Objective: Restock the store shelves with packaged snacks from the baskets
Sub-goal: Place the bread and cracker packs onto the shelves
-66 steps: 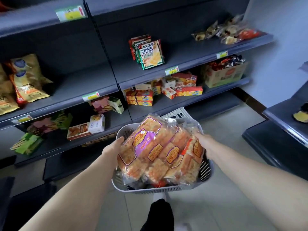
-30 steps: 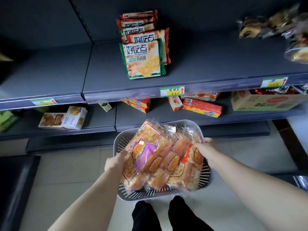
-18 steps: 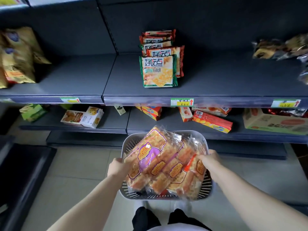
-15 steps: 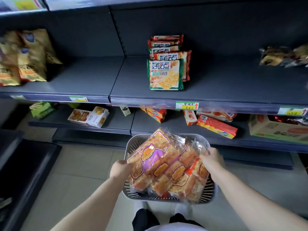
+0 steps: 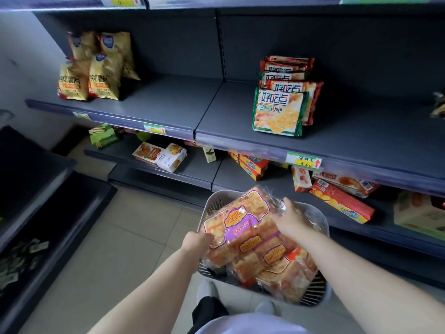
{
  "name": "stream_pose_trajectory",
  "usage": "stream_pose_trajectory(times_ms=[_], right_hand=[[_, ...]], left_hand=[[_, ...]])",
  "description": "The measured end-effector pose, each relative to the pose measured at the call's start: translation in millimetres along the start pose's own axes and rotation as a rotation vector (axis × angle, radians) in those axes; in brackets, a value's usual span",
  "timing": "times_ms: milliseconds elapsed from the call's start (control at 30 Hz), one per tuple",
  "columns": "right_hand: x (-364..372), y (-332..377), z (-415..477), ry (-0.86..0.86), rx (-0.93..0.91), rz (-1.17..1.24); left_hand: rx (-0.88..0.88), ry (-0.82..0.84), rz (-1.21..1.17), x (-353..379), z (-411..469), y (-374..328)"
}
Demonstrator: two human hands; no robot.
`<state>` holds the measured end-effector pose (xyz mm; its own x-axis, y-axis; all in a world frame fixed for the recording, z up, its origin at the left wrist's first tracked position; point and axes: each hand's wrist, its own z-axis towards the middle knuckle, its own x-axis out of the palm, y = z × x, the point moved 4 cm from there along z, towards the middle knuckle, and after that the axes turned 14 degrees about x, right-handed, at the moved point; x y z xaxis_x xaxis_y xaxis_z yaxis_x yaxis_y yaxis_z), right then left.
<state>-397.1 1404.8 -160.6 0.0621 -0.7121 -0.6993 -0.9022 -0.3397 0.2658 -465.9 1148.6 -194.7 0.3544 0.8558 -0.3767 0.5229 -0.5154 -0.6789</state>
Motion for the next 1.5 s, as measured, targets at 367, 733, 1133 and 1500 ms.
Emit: stream_pose_trajectory(times_ms=[367, 733, 1133, 1500], right_hand=[[1, 3, -3, 0.013, 0.048, 0.045], [0, -24, -21, 0.021, 0.12, 0.189], [13, -52, -24, -0.008, 0.114, 0.227], [18, -59, -17, -0.017, 0.128, 0.437]], left_hand=[[0.008, -0.024, 0.084, 13, 1, -4], [-0.033, 0.052, 0.094, 6, -2, 6], [0.029, 0.018, -0.156, 3, -11, -3], [0.05, 0.068, -0.155, 1, -23, -10]])
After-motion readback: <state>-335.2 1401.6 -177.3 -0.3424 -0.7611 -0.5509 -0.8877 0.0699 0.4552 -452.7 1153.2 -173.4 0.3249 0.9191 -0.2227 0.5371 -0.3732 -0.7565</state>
